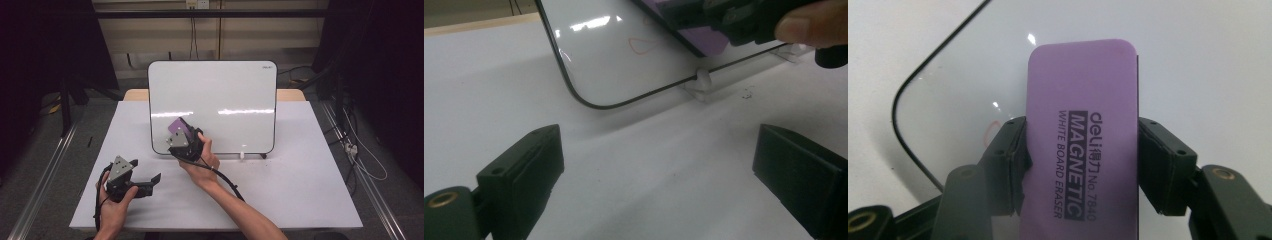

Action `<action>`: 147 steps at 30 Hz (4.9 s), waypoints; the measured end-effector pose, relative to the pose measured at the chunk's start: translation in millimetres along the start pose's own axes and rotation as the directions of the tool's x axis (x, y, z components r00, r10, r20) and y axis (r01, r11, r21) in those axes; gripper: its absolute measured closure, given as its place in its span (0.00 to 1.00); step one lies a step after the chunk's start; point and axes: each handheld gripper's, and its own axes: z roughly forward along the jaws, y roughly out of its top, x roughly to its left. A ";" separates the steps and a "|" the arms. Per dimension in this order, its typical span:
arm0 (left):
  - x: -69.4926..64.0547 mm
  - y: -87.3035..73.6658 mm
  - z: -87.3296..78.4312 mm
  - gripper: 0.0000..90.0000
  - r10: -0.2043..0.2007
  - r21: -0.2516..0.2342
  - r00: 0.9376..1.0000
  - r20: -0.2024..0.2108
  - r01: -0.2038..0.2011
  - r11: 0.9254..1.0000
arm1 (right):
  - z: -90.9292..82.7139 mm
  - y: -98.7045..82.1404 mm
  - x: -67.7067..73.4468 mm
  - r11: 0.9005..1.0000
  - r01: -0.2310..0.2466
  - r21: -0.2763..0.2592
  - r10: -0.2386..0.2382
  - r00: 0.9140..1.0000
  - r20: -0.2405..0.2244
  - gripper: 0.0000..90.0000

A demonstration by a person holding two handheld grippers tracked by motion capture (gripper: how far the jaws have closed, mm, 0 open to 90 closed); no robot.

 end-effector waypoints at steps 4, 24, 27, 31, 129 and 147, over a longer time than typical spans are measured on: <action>0.6 0.3 -0.8 0.07 -0.003 -0.002 1.000 0.000 0.003 1.000 | 3.2 4.3 10.6 1.000 0.012 0.002 -0.012 0.999 -0.030 0.47; 1.9 -1.4 -4.4 0.07 -0.012 -0.009 1.000 -0.002 0.012 1.000 | 0.0 2.7 -9.6 0.999 -0.042 0.002 0.042 0.999 -0.004 0.47; 2.4 -1.2 -5.0 0.07 -0.013 -0.008 1.000 -0.006 0.013 1.000 | -4.8 -3.9 -29.3 0.997 -0.084 0.001 0.084 0.996 0.014 0.47; 3.2 -0.9 -5.5 0.07 -0.018 -0.010 1.000 -0.011 0.018 1.000 | -11.2 -11.0 -40.8 0.996 -0.094 0.004 0.094 0.994 0.046 0.47; -76.1 70.7 58.9 0.60 -0.180 -0.214 0.903 0.389 0.279 0.936 | -97.0 -92.8 -71.5 0.776 -0.586 -0.233 0.418 0.754 -0.506 0.46; -69.9 75.0 56.1 0.71 -0.206 -0.201 0.904 0.374 0.296 0.934 | -96.5 -95.1 -72.9 0.815 -0.552 -0.177 0.401 0.757 -0.516 0.27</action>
